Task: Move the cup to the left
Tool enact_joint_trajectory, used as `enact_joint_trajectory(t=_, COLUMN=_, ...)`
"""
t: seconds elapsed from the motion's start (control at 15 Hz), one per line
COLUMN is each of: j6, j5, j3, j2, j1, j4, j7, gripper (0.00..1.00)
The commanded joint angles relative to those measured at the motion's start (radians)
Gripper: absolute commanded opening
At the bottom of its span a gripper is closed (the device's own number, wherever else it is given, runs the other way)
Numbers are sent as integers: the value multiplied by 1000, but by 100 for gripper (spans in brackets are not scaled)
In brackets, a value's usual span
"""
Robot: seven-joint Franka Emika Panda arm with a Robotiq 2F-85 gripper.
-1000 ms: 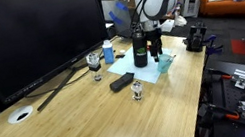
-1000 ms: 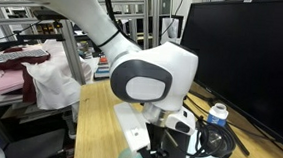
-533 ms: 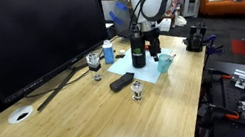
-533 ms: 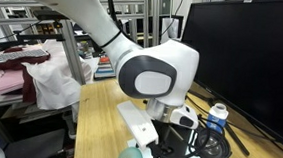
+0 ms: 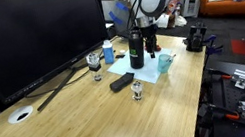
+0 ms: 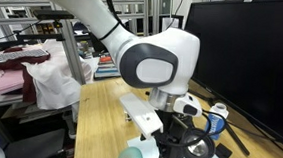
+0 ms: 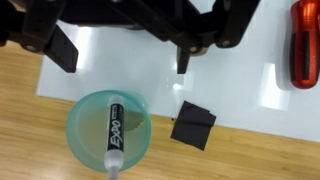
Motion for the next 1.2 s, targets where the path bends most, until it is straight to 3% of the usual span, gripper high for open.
enact_joint_trajectory(t=0.0, j6=22, j5=-8, j3=19, j2=-64, j1=-11, j4=-38, j7=-4, gripper=100)
enact_joint_trajectory(t=0.53, j6=9, j5=-4, j3=30, j2=-84, j1=-10, j4=-137, j7=-4, gripper=100)
enact_joint_trajectory(t=1.13, j6=11, j5=-19, j3=34, j2=-50, j1=-3, j4=-123, j7=2, gripper=100)
